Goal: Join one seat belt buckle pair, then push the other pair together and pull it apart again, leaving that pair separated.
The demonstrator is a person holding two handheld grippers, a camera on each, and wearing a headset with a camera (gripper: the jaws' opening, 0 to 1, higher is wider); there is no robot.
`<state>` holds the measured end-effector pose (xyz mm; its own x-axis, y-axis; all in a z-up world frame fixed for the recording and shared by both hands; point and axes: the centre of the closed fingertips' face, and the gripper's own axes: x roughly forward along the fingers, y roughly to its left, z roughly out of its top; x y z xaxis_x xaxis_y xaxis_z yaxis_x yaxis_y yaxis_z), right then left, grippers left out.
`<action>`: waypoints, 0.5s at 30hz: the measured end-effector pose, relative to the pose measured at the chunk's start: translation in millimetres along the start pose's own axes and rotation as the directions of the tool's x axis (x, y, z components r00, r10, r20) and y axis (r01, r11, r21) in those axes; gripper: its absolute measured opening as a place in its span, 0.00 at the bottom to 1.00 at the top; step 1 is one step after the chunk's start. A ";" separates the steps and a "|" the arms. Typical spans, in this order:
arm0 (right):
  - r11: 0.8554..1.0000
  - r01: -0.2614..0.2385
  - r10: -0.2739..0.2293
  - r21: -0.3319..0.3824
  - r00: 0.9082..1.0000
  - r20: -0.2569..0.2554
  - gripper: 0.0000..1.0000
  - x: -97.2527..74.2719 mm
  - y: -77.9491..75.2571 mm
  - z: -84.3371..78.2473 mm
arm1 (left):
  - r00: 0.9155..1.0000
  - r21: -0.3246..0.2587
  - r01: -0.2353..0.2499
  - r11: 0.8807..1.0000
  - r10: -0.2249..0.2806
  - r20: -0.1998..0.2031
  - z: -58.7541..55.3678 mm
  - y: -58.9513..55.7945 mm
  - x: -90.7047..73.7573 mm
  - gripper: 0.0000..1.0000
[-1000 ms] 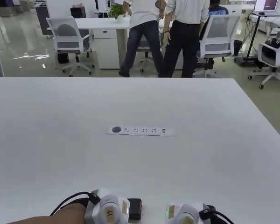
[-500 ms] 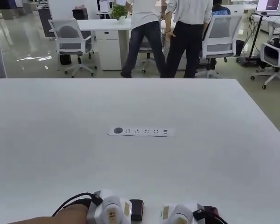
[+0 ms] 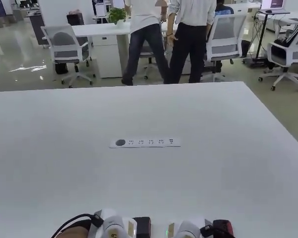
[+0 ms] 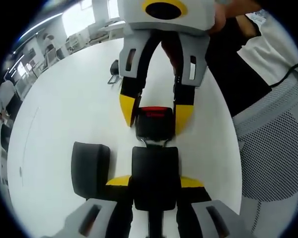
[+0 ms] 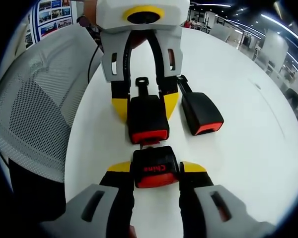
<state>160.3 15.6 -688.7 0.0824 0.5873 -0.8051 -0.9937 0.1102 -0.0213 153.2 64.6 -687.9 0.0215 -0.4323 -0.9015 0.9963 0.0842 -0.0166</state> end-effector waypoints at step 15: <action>0.998 -0.020 0.019 -0.056 1.000 -0.017 0.32 2.6 2.2 4.1 | 1.000 0.002 0.001 1.000 -0.001 0.016 -1.6 1.5 0.7 0.33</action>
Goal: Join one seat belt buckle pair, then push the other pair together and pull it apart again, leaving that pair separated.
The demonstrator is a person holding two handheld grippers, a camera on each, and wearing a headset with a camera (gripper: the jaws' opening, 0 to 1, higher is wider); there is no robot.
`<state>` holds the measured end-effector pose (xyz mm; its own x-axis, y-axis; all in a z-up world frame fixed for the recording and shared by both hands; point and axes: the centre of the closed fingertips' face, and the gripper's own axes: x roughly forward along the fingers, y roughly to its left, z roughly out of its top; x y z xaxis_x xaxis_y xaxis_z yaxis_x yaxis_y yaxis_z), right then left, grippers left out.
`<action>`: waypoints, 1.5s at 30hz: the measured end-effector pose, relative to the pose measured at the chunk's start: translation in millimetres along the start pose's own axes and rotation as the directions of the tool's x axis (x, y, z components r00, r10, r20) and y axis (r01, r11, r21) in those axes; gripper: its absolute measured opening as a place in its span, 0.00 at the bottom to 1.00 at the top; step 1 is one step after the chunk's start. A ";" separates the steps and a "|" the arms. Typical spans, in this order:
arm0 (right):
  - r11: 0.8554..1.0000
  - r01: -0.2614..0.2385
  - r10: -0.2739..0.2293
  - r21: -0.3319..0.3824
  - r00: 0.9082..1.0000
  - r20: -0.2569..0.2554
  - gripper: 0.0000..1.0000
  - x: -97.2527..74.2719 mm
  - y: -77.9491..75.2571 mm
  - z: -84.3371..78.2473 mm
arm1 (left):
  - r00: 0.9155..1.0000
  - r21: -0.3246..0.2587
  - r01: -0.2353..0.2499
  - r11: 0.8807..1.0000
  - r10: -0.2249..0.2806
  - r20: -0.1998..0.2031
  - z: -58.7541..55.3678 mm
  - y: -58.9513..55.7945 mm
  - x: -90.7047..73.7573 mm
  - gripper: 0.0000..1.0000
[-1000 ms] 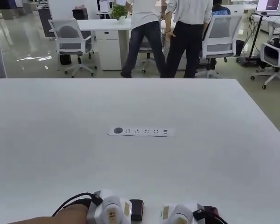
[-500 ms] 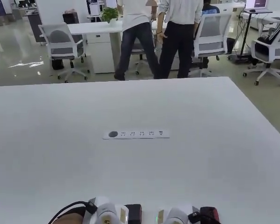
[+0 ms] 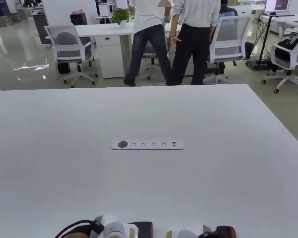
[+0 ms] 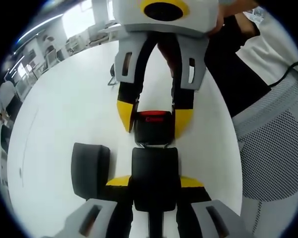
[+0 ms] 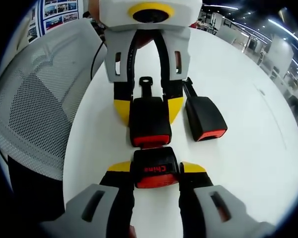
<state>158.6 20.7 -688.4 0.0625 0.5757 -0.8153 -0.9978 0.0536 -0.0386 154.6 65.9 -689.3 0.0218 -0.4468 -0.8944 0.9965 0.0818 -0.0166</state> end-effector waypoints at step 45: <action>1.000 -0.022 0.023 0.019 1.000 -0.019 0.32 -0.8 -0.1 -4.9 | 1.000 -0.016 0.004 1.000 -0.004 -0.028 -3.4 0.1 -0.4 0.33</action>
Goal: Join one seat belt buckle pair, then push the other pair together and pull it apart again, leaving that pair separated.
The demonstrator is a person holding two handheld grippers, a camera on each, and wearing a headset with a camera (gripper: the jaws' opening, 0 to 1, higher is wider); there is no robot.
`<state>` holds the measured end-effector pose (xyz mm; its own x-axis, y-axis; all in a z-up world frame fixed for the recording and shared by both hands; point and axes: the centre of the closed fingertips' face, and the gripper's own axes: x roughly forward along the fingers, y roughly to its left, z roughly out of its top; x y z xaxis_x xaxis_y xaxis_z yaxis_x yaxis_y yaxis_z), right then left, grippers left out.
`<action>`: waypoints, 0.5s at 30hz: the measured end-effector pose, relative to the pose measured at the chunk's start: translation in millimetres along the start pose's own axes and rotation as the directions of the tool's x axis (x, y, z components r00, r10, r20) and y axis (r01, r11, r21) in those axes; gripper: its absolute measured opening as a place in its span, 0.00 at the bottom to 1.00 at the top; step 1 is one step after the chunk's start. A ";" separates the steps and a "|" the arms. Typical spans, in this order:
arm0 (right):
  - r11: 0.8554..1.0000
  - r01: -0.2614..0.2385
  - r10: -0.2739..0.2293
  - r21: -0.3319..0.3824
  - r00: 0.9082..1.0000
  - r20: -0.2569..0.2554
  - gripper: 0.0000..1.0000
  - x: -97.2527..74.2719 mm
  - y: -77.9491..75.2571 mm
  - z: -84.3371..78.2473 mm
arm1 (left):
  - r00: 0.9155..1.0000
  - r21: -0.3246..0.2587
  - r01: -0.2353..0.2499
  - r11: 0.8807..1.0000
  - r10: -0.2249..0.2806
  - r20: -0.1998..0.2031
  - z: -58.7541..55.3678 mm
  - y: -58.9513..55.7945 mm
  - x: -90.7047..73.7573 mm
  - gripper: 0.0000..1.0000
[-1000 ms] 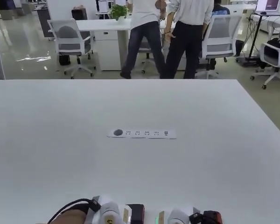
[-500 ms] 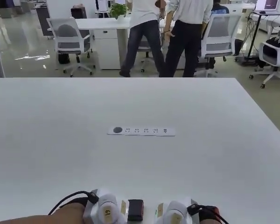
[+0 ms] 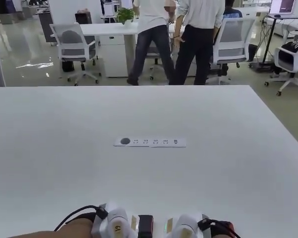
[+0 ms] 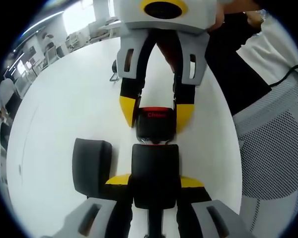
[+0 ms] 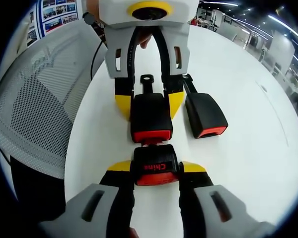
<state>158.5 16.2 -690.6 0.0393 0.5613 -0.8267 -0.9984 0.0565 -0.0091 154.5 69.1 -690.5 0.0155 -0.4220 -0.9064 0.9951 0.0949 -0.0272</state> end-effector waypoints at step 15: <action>1.000 0.006 -0.006 0.011 1.000 -0.009 0.33 -1.2 2.0 1.0 | 1.000 0.005 0.006 1.000 -0.006 -0.005 1.5 -1.0 -1.3 0.34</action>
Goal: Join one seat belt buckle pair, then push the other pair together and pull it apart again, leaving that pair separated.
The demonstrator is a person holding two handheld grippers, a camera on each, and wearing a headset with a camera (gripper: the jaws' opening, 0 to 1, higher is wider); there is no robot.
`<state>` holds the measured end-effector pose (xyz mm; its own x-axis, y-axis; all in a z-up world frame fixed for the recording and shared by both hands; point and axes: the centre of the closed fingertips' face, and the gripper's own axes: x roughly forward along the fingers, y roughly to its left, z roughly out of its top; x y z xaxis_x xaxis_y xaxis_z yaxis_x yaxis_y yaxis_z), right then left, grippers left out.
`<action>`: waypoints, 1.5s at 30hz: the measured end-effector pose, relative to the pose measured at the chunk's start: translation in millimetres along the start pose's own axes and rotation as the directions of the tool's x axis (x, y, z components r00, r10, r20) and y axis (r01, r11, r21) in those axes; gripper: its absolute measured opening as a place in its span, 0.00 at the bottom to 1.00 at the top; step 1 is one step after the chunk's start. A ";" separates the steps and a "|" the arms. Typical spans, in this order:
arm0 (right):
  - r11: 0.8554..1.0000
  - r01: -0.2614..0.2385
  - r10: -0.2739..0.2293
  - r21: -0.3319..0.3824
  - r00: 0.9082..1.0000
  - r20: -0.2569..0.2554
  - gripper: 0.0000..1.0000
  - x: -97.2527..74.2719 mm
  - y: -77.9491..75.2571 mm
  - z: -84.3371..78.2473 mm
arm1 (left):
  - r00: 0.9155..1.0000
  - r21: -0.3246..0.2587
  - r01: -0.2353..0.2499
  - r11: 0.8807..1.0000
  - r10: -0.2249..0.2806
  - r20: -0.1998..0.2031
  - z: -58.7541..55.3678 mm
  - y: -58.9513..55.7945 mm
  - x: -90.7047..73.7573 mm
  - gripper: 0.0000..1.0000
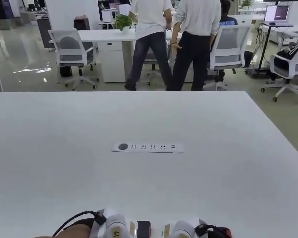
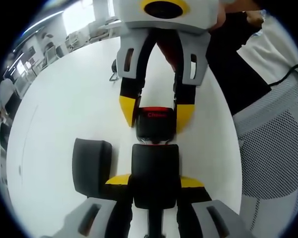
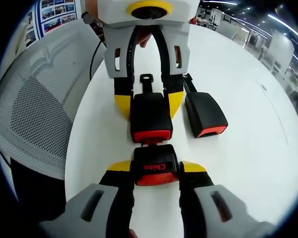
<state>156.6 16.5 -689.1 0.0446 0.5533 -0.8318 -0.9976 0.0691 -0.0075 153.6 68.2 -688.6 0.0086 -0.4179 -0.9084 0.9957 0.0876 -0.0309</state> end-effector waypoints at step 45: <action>0.995 0.090 -0.092 0.040 0.994 0.054 0.33 -66.3 -48.7 -18.9 | 0.989 -0.002 -0.136 0.991 0.136 0.052 56.3 49.5 -38.7 0.44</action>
<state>201.2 -39.2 -644.1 0.1389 0.5886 -0.7964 -0.9866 0.1516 -0.0600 207.8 37.8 -631.5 0.1483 -0.4484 -0.8815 0.9851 0.1453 0.0918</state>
